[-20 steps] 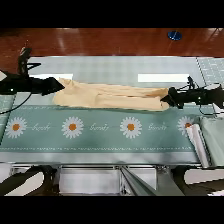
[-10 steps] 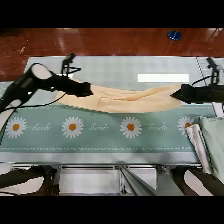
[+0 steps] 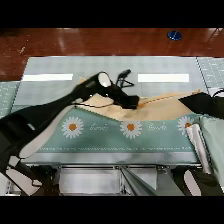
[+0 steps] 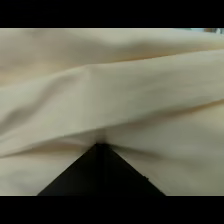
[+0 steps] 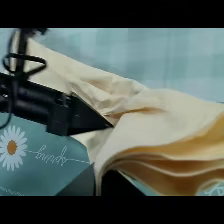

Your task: Fold the shirts.

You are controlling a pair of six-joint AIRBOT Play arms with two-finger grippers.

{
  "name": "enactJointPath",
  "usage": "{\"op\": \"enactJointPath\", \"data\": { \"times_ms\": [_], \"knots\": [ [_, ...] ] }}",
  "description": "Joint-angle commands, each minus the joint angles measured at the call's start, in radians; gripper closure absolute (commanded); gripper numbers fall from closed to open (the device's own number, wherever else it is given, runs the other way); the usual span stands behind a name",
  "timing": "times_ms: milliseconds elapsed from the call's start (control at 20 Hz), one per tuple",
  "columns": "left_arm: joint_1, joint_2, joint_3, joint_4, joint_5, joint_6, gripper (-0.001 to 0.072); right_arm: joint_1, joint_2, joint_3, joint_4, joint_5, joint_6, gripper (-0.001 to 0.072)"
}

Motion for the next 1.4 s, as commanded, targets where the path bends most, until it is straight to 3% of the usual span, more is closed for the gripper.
{"op": "enactJointPath", "data": {
  "times_ms": [0,100,250,450,600,900,1150,1350],
  "knots": [
    [-0.142,-0.090,0.067,-0.080,-0.033,0.006,0.0690,0.001,0.024,-0.001,0.039,0.007,-0.005,0.0694],
    [-0.162,-0.092,0.071,-0.080,-0.054,0.008,0.0690,0.000,0.024,-0.001,0.038,-0.003,-0.006,0.0694],
    [-0.082,-0.071,0.095,-0.080,-0.091,0.007,0.0690,0.001,0.024,-0.001,0.038,-0.005,-0.006,0.0694],
    [0.169,0.041,0.100,-0.068,-0.208,0.042,0.0690,0.008,0.021,0.000,0.070,-0.020,-0.010,0.0694],
    [0.376,0.212,0.092,0.040,-0.304,0.055,0.0690,0.131,-0.053,0.023,0.106,-0.071,-0.011,0.0694],
    [0.649,0.721,-0.072,0.239,-0.320,0.075,0.0690,0.500,-0.480,0.264,0.106,-0.328,-0.010,0.0694],
    [0.681,1.044,-0.310,0.309,-0.320,0.075,0.0689,0.678,-0.885,0.545,0.140,-0.382,-0.010,0.0693],
    [0.678,1.153,-0.502,0.302,-0.296,0.045,0.0689,0.750,-1.101,0.694,0.145,-0.400,-0.003,0.0694]
  ]
}}
